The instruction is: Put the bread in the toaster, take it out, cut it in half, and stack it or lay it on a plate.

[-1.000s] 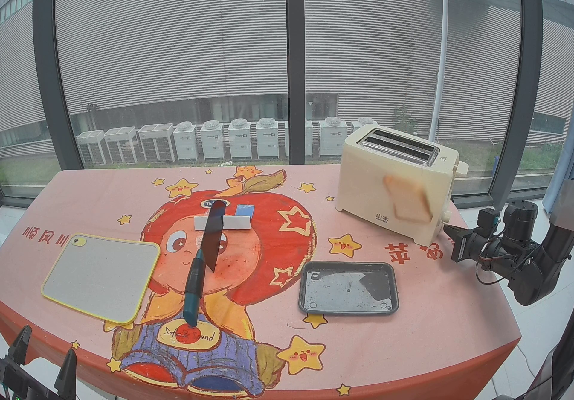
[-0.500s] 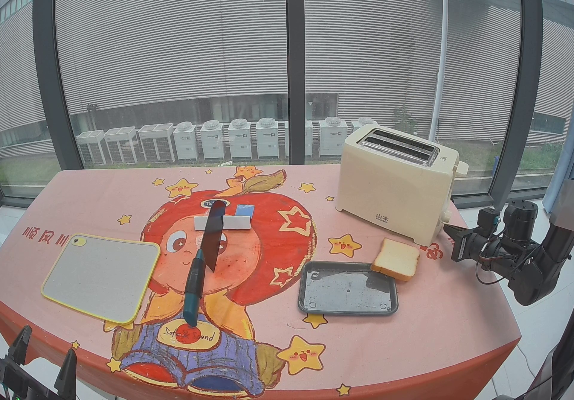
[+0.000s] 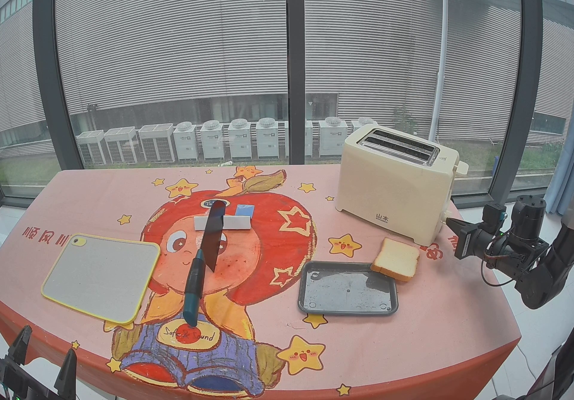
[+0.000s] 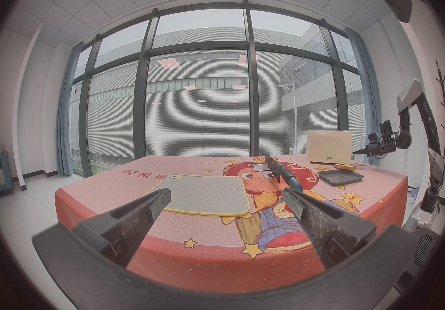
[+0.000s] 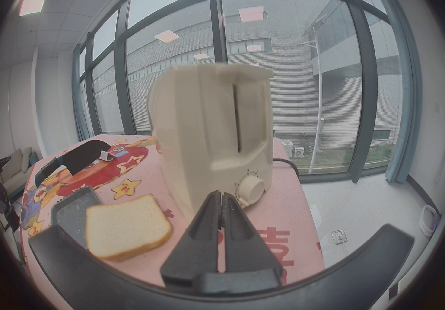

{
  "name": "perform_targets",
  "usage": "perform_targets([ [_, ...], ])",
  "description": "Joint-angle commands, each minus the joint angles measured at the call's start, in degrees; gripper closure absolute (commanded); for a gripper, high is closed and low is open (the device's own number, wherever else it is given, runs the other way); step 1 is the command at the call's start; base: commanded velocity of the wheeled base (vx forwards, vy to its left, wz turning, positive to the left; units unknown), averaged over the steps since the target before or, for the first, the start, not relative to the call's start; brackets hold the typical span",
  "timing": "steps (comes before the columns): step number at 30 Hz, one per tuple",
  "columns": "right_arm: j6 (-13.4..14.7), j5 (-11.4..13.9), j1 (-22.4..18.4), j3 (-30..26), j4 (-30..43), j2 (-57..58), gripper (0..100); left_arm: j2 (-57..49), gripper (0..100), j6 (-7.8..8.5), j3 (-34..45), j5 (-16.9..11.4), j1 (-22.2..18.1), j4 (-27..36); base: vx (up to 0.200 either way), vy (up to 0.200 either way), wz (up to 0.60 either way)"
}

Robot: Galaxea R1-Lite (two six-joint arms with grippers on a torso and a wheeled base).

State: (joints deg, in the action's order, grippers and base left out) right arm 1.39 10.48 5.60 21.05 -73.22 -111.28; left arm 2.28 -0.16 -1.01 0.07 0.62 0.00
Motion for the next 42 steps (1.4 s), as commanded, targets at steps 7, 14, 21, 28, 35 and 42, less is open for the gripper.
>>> perform_targets([
  [7, 0.02, -1.17, 3.02, -1.54, 0.53, 7.39, 100, 0.01, 0, -0.02, 1.01, 0.01, -0.01, 0.00, 0.000, 0.000, 0.00],
  [14, 0.10, -1.96, 3.98, -1.81, 0.44, 7.83, 100, 0.01, 0, -0.02, 1.01, 0.01, -0.01, 0.00, 0.000, 0.000, 0.00],
  [21, 0.46, -1.87, 4.07, -1.72, 0.44, 8.18, 0, 0.01, 0, -0.02, 1.01, 0.01, -0.01, 0.00, 0.000, 0.000, 0.00],
  [28, 0.63, -1.87, 4.60, -1.81, 0.44, 8.27, 0, 0.01, 0, -0.02, 1.01, 0.01, -0.01, 0.00, 0.000, 0.000, 0.00],
  [35, 0.81, -1.78, 4.86, -1.72, 0.44, 8.53, 0, 0.01, 0, -0.02, 1.01, 0.01, -0.01, 0.00, 0.000, 0.000, 0.00],
  [42, 4.50, -1.78, 6.80, -1.89, 0.62, 12.14, 0, 0.01, 0, -0.02, 1.01, 0.10, -0.01, 0.00, 0.000, 0.000, 0.00],
])
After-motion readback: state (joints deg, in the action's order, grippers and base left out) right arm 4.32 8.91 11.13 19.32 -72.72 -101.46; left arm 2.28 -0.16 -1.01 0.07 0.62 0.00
